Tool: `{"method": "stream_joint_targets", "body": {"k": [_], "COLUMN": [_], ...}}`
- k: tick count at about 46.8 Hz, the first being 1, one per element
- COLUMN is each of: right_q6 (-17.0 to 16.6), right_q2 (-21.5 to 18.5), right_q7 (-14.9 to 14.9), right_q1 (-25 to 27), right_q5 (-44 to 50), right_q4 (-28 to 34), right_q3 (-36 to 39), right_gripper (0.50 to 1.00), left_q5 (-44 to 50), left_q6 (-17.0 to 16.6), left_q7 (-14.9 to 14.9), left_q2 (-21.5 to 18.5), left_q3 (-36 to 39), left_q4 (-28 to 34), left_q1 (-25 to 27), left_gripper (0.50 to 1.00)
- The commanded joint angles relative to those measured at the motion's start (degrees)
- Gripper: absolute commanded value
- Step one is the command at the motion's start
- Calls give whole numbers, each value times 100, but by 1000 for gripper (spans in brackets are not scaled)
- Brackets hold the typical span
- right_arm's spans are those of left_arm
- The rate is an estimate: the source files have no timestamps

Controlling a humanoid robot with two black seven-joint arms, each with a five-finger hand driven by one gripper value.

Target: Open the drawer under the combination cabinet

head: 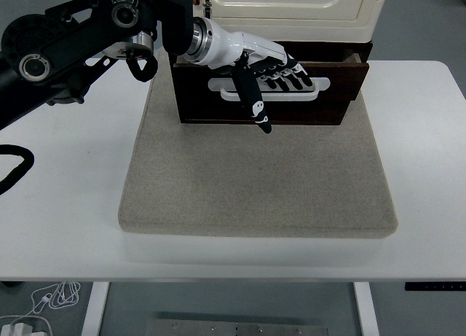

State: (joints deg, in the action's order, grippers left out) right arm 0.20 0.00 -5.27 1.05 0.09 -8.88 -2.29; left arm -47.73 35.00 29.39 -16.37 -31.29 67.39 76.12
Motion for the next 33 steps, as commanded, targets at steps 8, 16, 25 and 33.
{"method": "stream_joint_targets", "body": {"k": [8,16,25,33], "right_q6": [-3,-3,-3,-3], "right_q2": [0,0,0,0], "right_q7": [0,0,0,0], "right_q1": [0,0,0,0], "right_q5": [0,0,0,0], "right_q4": [0,0,0,0], "right_q3": [0,0,0,0], "right_gripper": [928,928,928,928], "left_q5": [-88,-114,-114,-105], "left_q6": [0,0,0,0], "left_q7": [-12,-3,-3,-3], "left_q2": [-7,-15,-24,-24], "left_q3": [9,27,53,79], "left_q4": [-42,-51,-51,-33], "left_q1": [-18,-27,-53,-71], "left_gripper": [1000,1000,1000,1000]}}
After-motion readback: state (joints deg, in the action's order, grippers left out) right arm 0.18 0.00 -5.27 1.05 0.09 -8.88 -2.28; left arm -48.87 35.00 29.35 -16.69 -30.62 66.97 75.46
